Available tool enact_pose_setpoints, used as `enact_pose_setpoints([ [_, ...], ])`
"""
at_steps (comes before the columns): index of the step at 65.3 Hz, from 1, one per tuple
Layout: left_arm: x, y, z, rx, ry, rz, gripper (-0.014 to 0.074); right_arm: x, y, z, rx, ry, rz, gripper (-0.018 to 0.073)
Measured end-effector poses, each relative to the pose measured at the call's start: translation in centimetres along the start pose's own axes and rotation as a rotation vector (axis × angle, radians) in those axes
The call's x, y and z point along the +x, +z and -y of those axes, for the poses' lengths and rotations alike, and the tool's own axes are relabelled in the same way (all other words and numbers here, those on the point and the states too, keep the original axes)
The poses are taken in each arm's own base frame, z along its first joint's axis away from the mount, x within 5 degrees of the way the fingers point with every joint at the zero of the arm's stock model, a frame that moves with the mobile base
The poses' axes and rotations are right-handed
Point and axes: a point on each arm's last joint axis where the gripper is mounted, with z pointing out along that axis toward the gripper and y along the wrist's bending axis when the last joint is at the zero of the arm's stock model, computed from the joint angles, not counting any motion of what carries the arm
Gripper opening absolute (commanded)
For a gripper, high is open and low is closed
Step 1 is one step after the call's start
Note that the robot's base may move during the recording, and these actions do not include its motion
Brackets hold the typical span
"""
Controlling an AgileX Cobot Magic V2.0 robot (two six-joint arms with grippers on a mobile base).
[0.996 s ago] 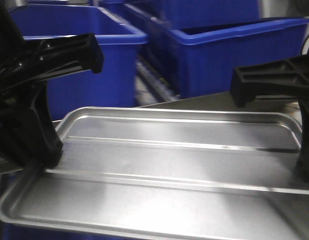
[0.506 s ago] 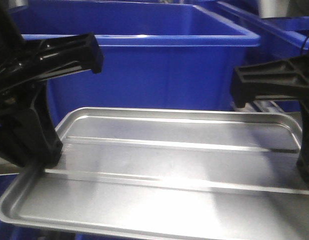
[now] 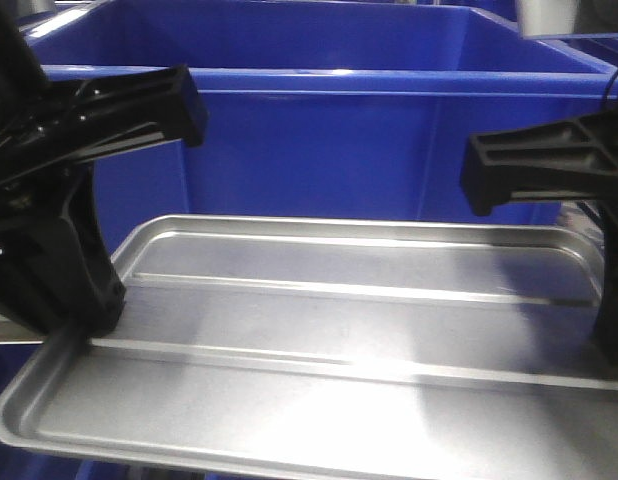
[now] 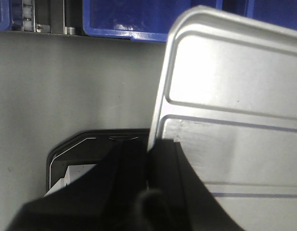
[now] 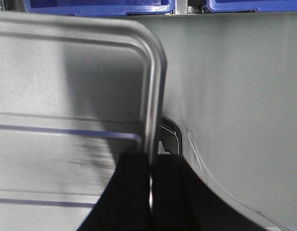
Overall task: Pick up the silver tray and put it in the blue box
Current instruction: 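Carry the tray with both grippers while driving to the blue bin, then lower the tray into the blue bin with both grippers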
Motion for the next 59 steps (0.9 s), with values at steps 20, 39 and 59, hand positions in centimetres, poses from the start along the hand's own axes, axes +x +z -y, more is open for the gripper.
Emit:
enact_pose_setpoints([
  [20, 0.00, 0.00, 0.00, 0.000, 0.000, 0.000, -0.0104, 0.00, 0.00, 0.00, 0.000, 0.000, -0.001, 0.0060],
  [39, 0.09, 0.00, 0.02, 0.003, -0.010, -0.010, -0.0104, 0.03, 0.00, 0.01, 0.001, 0.001, -0.003, 0.0060],
  [59, 0.09, -0.06, -0.67, -0.075, 0.061, -0.014, -0.0104, -0.18, -0.03, -0.69, -0.076, 0.012, 0.019, 0.0060],
])
